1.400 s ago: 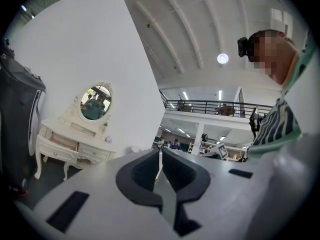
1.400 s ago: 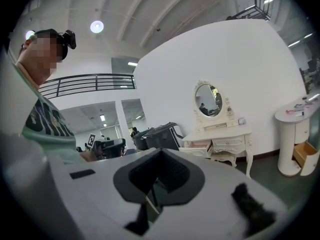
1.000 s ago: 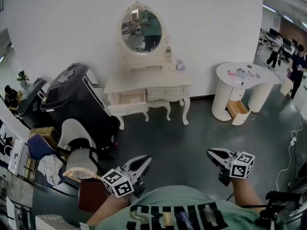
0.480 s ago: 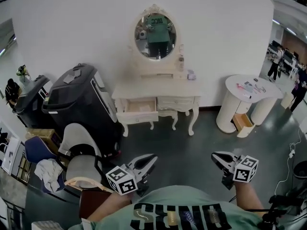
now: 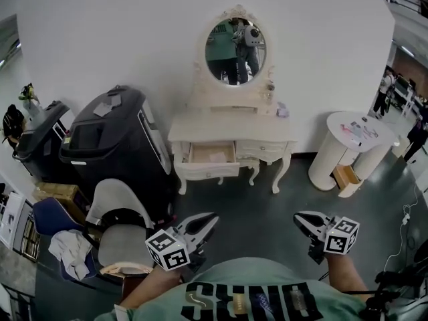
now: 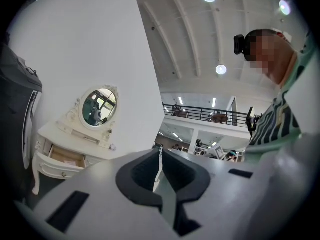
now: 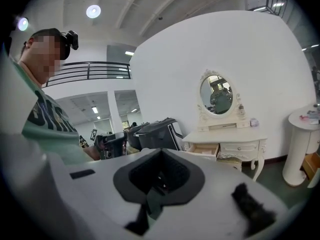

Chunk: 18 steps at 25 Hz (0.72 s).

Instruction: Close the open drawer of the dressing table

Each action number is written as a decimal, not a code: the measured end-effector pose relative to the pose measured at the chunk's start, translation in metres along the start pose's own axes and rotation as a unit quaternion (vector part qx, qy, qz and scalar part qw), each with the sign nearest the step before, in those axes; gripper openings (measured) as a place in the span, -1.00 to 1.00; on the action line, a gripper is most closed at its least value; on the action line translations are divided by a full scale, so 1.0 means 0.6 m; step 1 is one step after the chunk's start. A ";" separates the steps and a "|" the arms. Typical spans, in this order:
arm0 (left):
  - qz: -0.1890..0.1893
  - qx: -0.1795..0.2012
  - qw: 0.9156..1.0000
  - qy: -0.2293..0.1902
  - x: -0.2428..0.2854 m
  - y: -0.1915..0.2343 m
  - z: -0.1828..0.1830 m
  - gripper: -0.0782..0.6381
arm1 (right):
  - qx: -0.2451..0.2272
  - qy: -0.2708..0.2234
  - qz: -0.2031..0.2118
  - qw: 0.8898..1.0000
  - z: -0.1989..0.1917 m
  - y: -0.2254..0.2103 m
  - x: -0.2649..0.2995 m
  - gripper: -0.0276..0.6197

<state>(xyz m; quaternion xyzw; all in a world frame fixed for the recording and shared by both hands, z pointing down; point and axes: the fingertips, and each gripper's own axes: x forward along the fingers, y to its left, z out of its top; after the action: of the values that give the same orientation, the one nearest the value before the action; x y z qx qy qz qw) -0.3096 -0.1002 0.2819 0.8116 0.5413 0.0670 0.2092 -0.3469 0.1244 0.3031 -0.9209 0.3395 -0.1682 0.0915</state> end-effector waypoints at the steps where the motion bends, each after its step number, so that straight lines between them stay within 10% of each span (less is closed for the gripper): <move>1: 0.002 -0.005 1.000 -0.001 -0.009 0.015 0.003 -0.70 | -0.002 0.003 0.000 1.000 0.004 0.002 0.016 -0.88; 18: 0.076 -0.002 0.997 -0.016 0.050 0.143 0.017 -0.70 | -0.013 0.025 0.074 0.997 0.045 -0.132 0.149 -0.88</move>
<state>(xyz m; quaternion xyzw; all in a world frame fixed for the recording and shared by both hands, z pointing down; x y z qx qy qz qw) -0.2212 -0.1034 0.3046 0.8509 0.4745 0.0709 0.2138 -0.2264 0.1267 0.3227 -0.8898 0.4112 -0.1797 0.0831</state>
